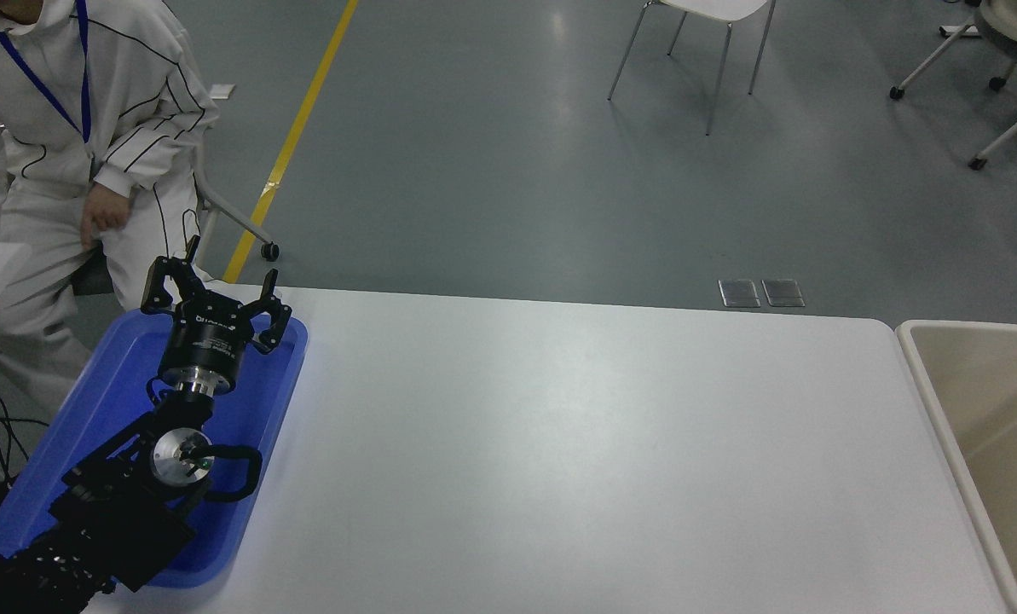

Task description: Pick up paper ball place in dustbin

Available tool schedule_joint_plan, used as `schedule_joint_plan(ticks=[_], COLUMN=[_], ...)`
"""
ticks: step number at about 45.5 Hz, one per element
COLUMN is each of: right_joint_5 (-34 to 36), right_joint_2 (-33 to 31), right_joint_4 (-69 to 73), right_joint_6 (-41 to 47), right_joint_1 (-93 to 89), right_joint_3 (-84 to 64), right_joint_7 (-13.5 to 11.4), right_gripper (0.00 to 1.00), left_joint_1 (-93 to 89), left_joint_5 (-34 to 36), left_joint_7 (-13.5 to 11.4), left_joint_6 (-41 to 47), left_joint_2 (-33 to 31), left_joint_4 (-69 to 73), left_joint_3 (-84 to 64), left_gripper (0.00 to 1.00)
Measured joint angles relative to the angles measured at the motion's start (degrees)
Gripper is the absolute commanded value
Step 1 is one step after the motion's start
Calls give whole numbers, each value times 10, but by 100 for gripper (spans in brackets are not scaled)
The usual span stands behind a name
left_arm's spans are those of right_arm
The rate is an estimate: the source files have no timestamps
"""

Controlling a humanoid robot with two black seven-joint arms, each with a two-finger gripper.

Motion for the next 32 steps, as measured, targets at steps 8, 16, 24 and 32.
schedule_joint_plan(ticks=[8,16,24,32], right_joint_5=[1,15,36,58], right_joint_2=[25,57,97,144], right_joint_4=[-57,-107,-163,-233], right_joint_6=[-22,-47,-70,-84], right_joint_1=[-80,-142,-196,-253], right_joint_3=[62,101,123,144], right_joint_7=[0,0,-1,-1], right_gripper=[0,0,0,0], left_joint_1=[0,0,0,0], left_joint_5=[0,0,0,0], left_joint_7=[0,0,0,0], left_joint_6=[0,0,0,0], left_joint_2=[0,0,0,0], left_joint_4=[0,-1,-1,-1], left_joint_3=[0,0,0,0], left_gripper=[100,100,100,100])
